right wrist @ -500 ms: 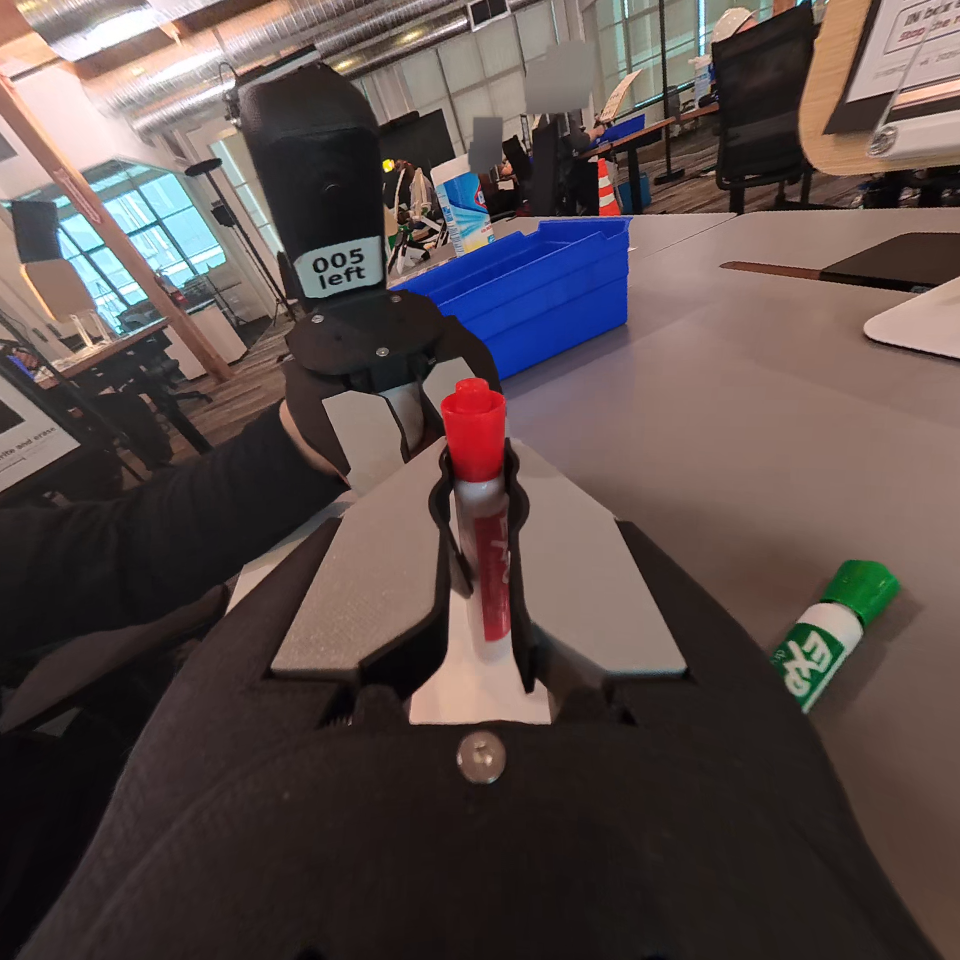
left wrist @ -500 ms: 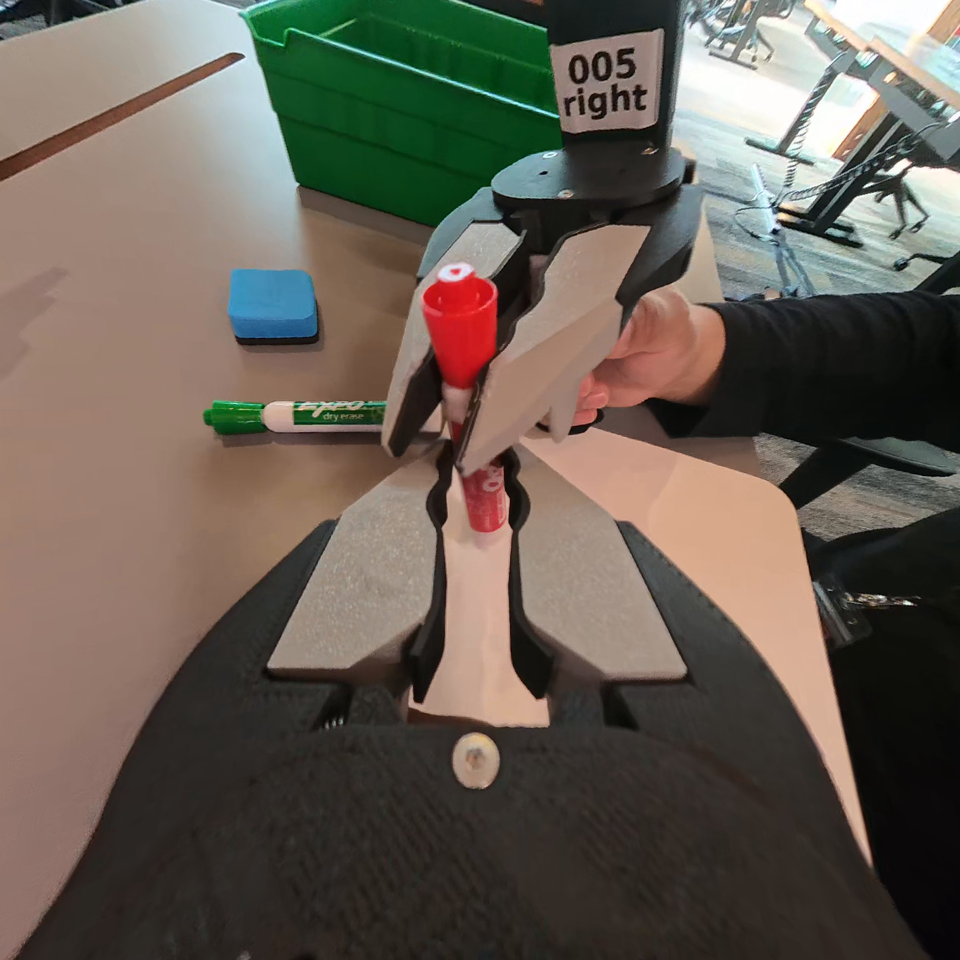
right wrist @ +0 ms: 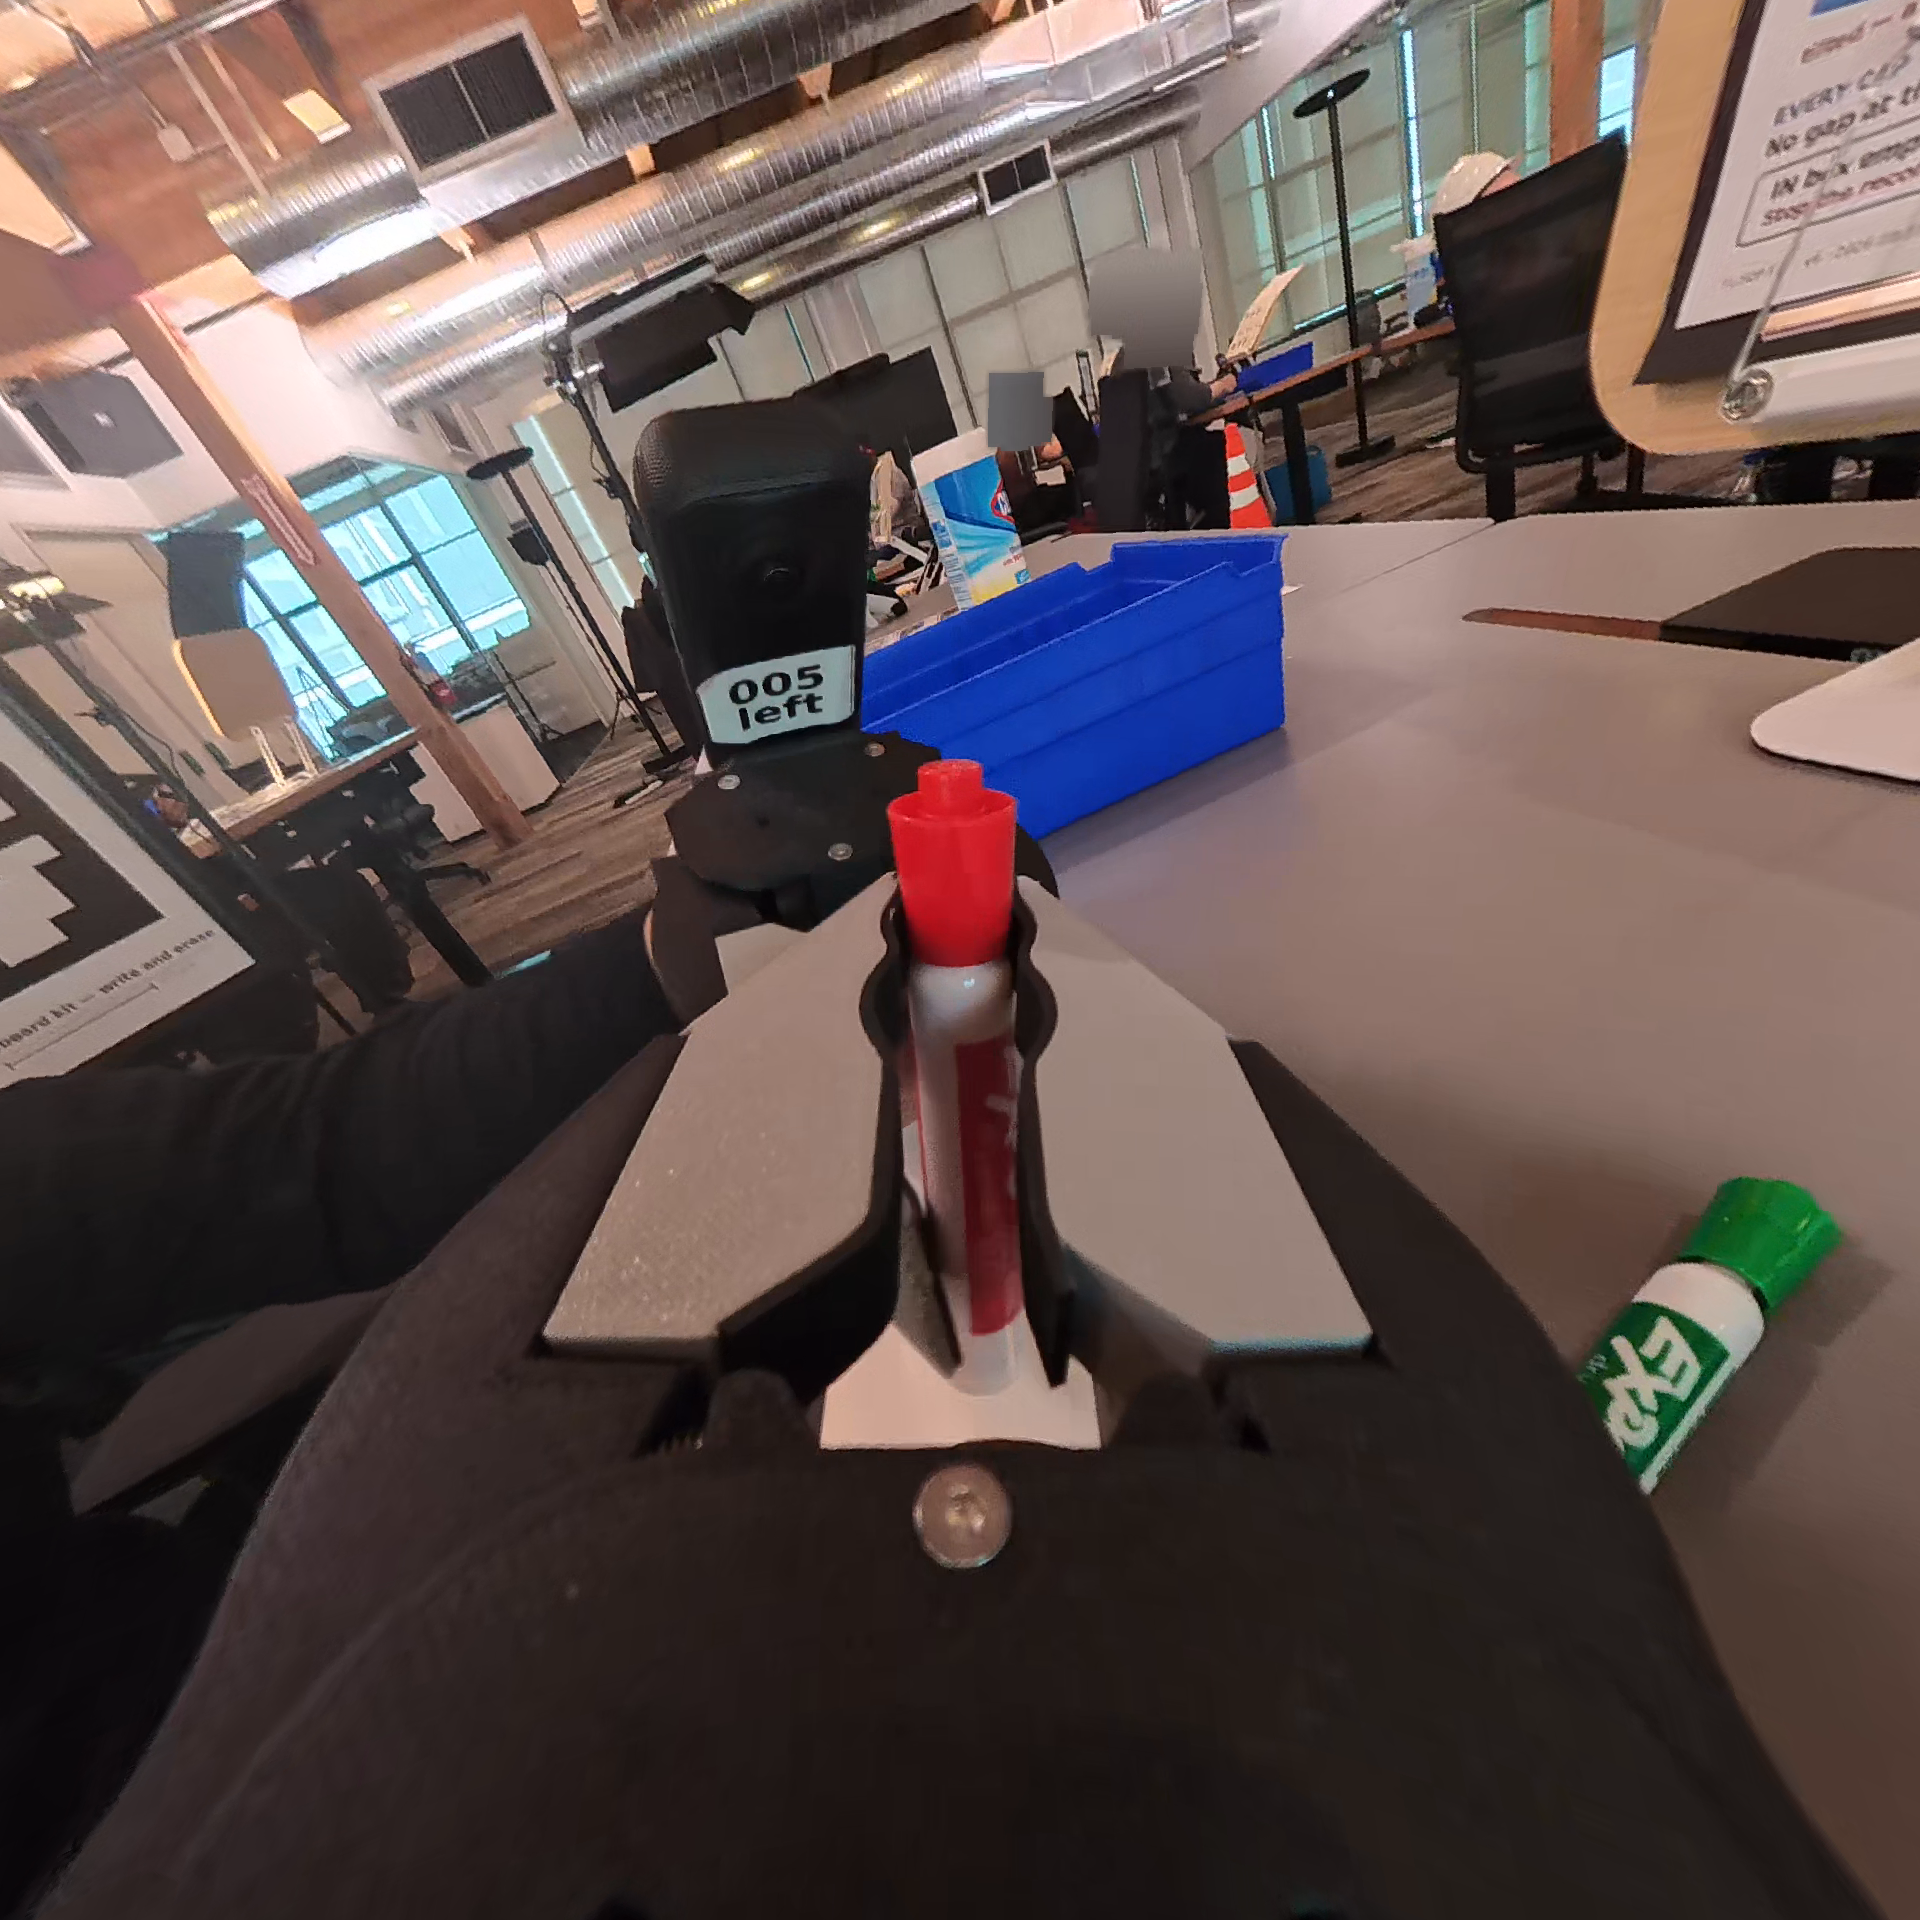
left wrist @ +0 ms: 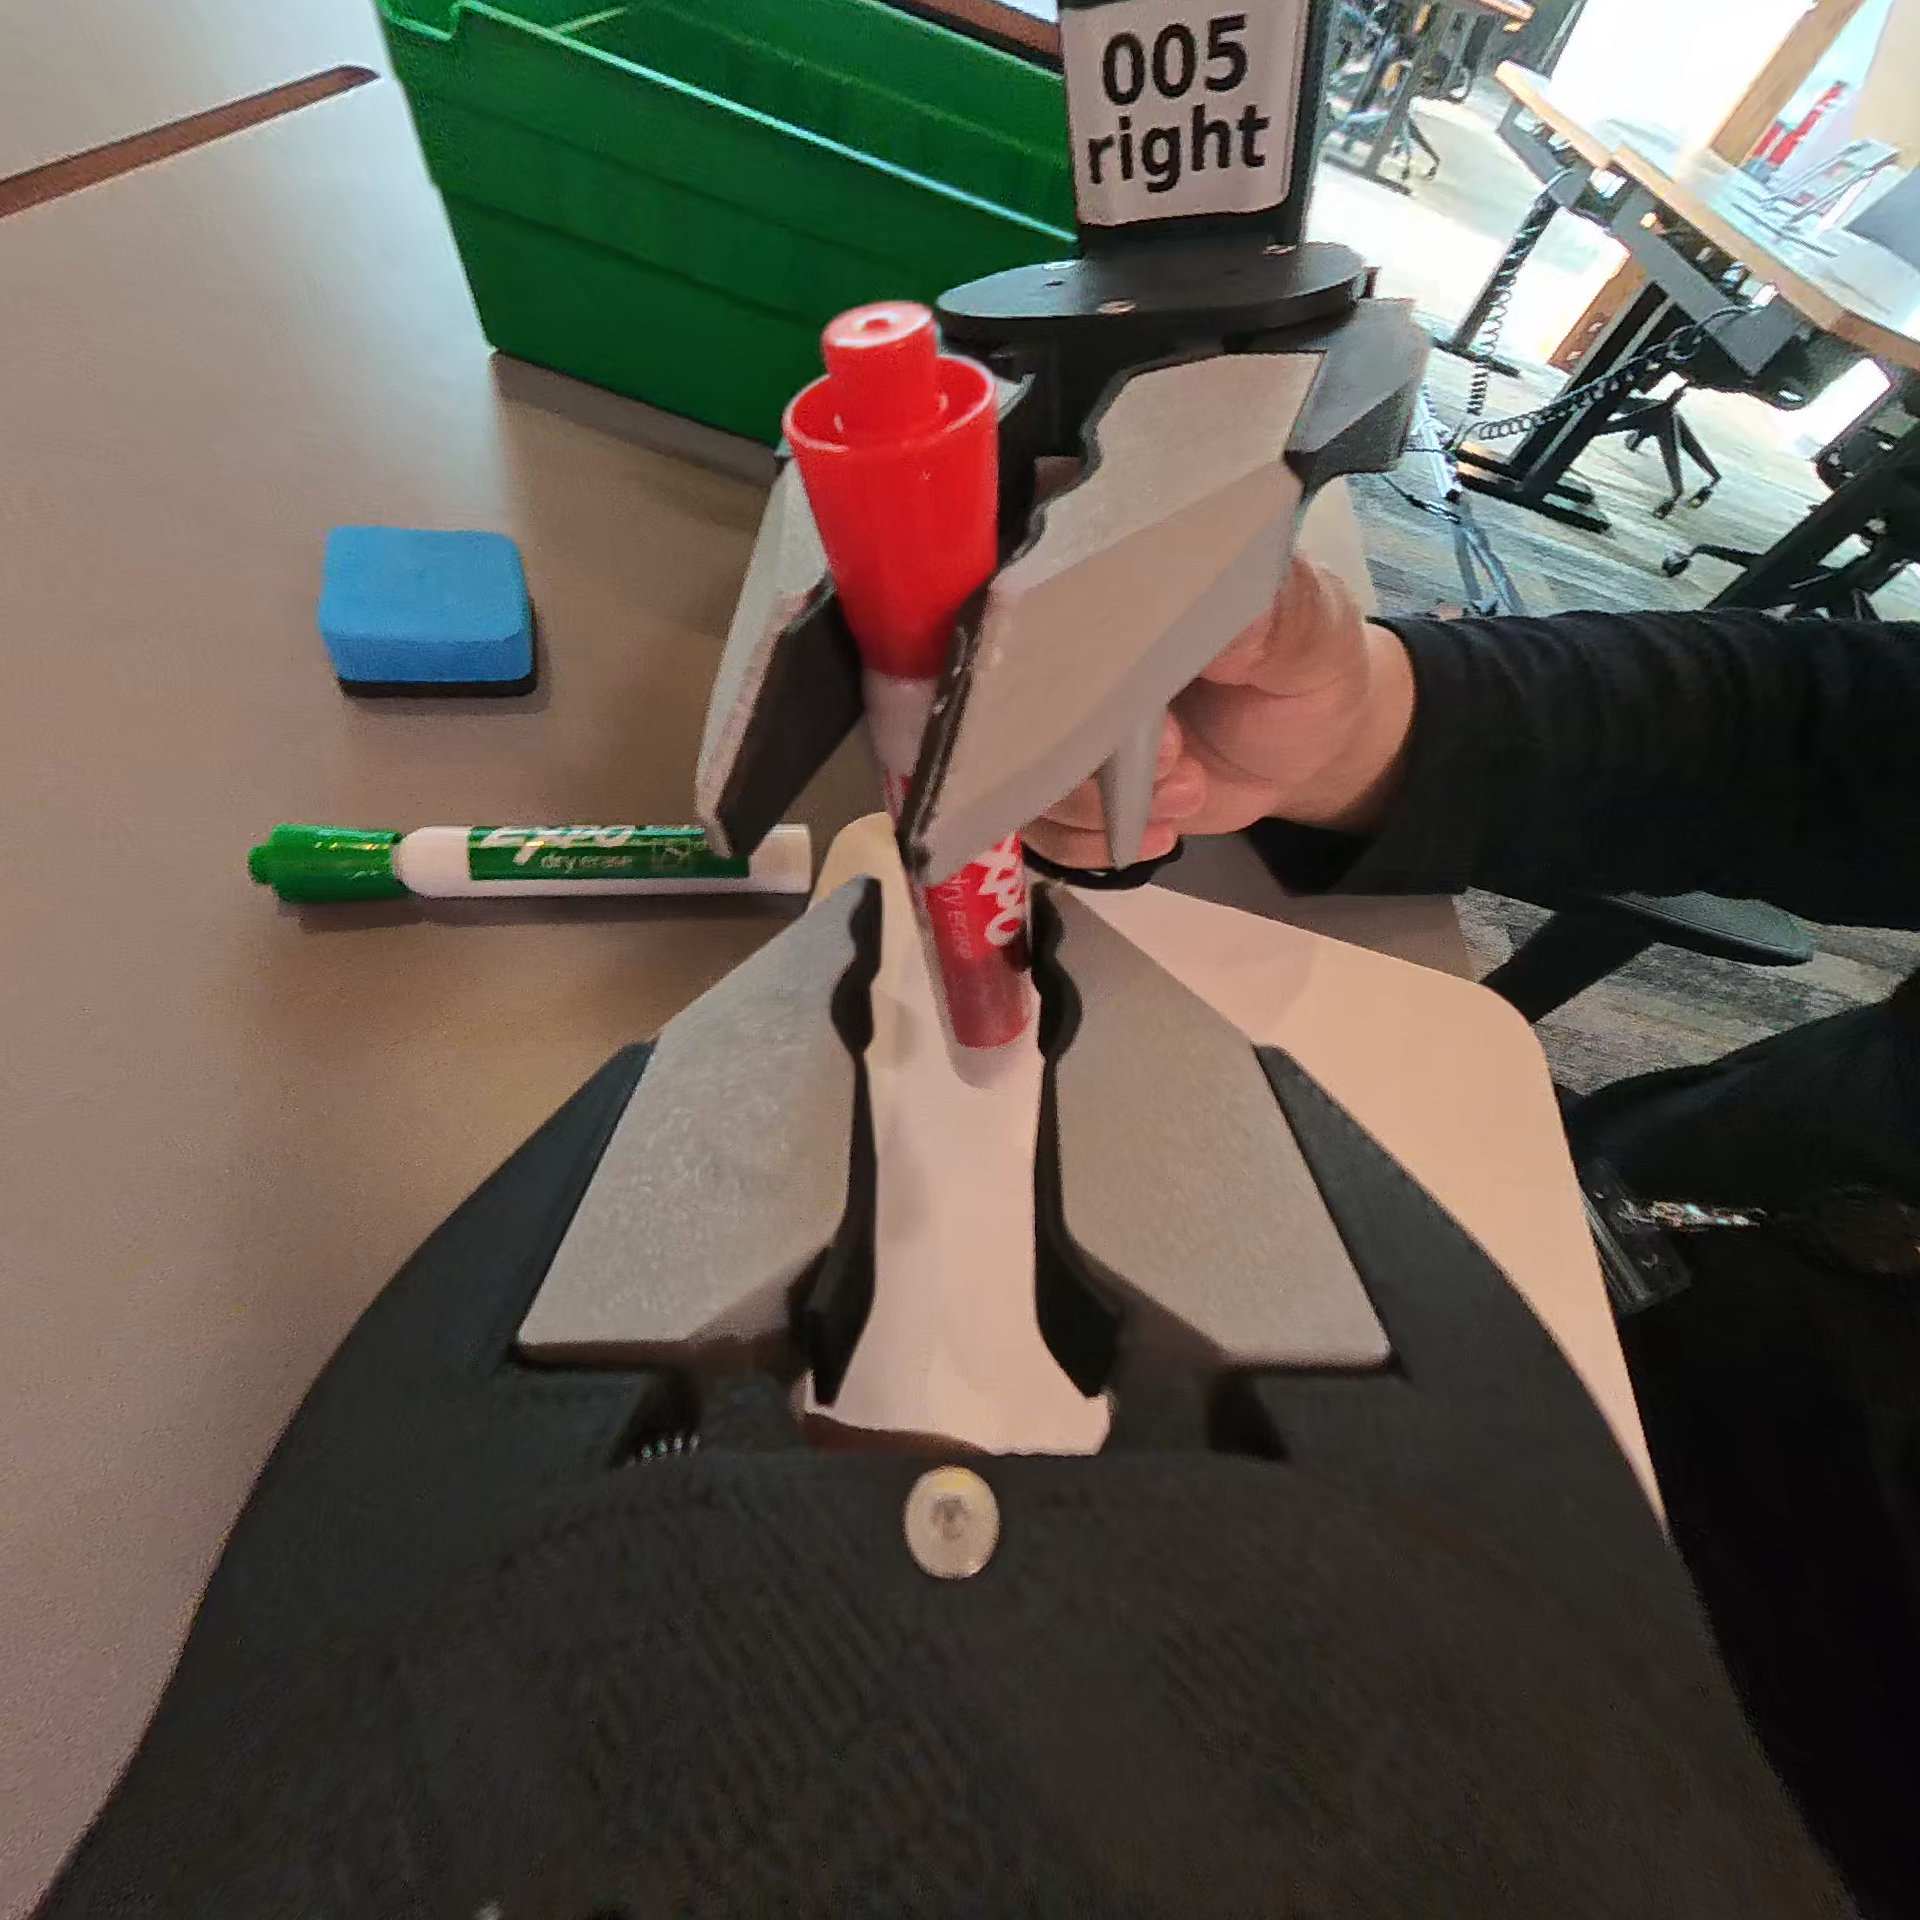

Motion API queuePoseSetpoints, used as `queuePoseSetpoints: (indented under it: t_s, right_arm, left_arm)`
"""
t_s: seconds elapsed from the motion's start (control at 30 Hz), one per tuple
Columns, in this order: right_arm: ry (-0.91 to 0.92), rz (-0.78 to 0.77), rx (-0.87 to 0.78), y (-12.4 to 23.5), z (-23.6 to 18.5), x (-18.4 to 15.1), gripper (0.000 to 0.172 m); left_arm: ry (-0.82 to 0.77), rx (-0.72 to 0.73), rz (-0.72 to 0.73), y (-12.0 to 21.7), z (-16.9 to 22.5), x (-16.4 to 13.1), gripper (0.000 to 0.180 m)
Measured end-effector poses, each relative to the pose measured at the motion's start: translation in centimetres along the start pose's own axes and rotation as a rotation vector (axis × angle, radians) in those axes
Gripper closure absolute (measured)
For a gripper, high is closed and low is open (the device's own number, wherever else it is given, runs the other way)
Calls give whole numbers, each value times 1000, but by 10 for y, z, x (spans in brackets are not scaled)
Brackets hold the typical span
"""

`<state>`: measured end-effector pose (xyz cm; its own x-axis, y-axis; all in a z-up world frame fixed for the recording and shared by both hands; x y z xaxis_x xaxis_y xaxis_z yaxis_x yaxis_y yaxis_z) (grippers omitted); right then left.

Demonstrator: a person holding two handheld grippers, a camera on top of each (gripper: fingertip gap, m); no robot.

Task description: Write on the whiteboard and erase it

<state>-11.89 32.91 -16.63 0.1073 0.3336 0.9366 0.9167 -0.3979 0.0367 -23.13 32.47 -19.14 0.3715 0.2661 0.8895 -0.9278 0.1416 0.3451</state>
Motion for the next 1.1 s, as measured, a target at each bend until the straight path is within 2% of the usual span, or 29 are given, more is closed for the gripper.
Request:
queuePoseSetpoints:
  t_s: [0.03,0.13,0.2,0.3,0.37,0.47,0.53,0.67,0.7,0.73,0.77,0.93,1.0,1.1]
  right_arm:
    - [14,-1,-2,-1,-2,0,156]
    - [35,5,-16,-1,-4,1,154]
    - [37,32,-15,4,-4,4,147]
    - [54,62,-49,13,0,9,142]
    - [63,55,-81,15,4,9,140]
    - [52,45,-58,13,4,7,119]
    - [66,18,1,10,-2,4,114]
    - [139,-42,35,3,-13,-3,122]
    - [163,-47,33,1,-15,-4,132]
    - [190,-45,30,1,-18,-4,150]
    - [216,-41,8,1,-19,-5,155]
    - [192,-54,18,4,-15,-3,155]
    - [162,-58,12,6,-11,-2,155]
    - [140,-26,5,13,-7,4,155]
  left_arm:
    - [-11,-5,-3,-1,1,0,162]
    - [-35,49,-32,-2,1,2,163]
    - [-47,66,-4,4,0,4,163]
    - [-26,94,123,22,-5,12,164]
    - [-23,56,245,36,-5,18,163]
    - [-36,-10,365,46,-1,23,163]
    - [-65,-32,399,45,2,25,163]
    - [-101,-60,437,43,10,29,163]
    - [-106,-77,458,42,11,30,163]
    - [-108,-91,472,41,13,30,163]
    - [-112,-105,474,40,14,31,163]
    - [-119,-78,451,40,15,30,162]
    - [-110,-37,448,44,12,30,157]
    - [-104,-2,519,58,9,32,157]
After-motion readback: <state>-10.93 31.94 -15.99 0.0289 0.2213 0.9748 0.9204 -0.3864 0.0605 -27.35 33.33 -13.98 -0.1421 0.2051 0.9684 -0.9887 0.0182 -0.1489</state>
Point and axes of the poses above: each gripper's, where its closed fingertips meet, y back along the fingers, x out of its top, z = x × y across the jaws, the point moved 9 cm from there along y, back along the fingers, and after that the axes turned 11 degrees about -x, right-handed, at the moved point
